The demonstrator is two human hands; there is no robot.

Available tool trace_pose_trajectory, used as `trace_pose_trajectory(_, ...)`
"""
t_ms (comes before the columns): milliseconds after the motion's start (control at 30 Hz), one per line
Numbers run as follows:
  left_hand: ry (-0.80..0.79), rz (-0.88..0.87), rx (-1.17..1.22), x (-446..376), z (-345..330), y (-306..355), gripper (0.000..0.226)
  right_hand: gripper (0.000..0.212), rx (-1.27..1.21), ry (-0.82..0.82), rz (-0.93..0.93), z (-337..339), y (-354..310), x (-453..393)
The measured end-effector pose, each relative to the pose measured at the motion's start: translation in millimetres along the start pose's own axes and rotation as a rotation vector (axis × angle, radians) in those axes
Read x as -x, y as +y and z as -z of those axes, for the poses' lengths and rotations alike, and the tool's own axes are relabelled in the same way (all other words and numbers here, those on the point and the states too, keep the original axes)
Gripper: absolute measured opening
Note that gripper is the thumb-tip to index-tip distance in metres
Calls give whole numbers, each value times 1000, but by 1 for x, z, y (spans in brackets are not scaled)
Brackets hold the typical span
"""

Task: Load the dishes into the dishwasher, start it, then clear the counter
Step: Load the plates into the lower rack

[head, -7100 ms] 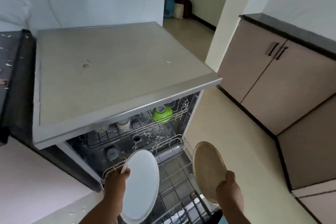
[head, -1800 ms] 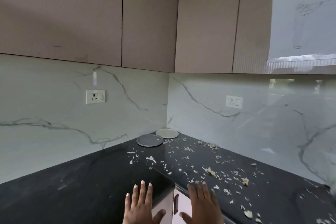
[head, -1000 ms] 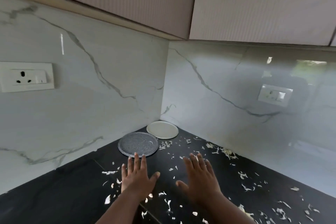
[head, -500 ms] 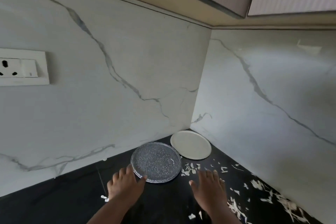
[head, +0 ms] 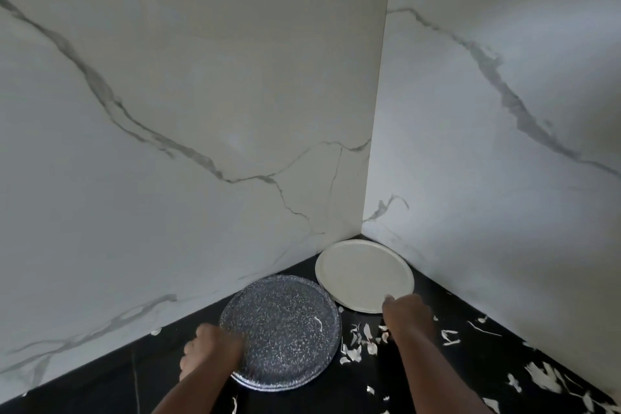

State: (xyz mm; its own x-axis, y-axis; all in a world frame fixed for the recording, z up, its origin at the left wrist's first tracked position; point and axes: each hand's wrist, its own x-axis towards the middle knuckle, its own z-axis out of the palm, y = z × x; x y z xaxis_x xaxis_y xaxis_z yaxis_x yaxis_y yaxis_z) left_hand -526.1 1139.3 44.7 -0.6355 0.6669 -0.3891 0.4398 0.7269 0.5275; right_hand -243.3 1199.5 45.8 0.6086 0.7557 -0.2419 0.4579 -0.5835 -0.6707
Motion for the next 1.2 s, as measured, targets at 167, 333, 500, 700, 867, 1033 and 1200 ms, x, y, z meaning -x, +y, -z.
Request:
trace_pose_trajectory(167, -81, 56, 481, -12, 7, 4, 30, 32, -148, -77, -154, -2, -23, -16)
trace_pose_trajectory(333, -229, 89, 929, -5, 14, 12, 19, 42, -770, -192, -370, 13, -34, -28)
trace_pose_trajectory(500, -143, -19, 1145, 30, 26, 21, 14, 44, -941, -255, -169, 35, -44, 1)
trace_pose_trajectory(700, -53, -184, 1260, 83, 57, -1, 20, 37, -1005, -284, 21, 95, -16, 58)
trace_pose_trajectory(867, -128, -181, 1376, 117, 86, -42, 22, 12, -856, -31, 143, 157, 14, 127)
trace_pose_trajectory(1033, -104, -605, 1193, 176, 89, -65, 16, 27, -370, 467, 594, 228, 57, 247)
trace_pose_trajectory(1200, 118, -1440, 487, 244, 73, -72, 23, 54, 409, 607, 787, 286, 128, 327)
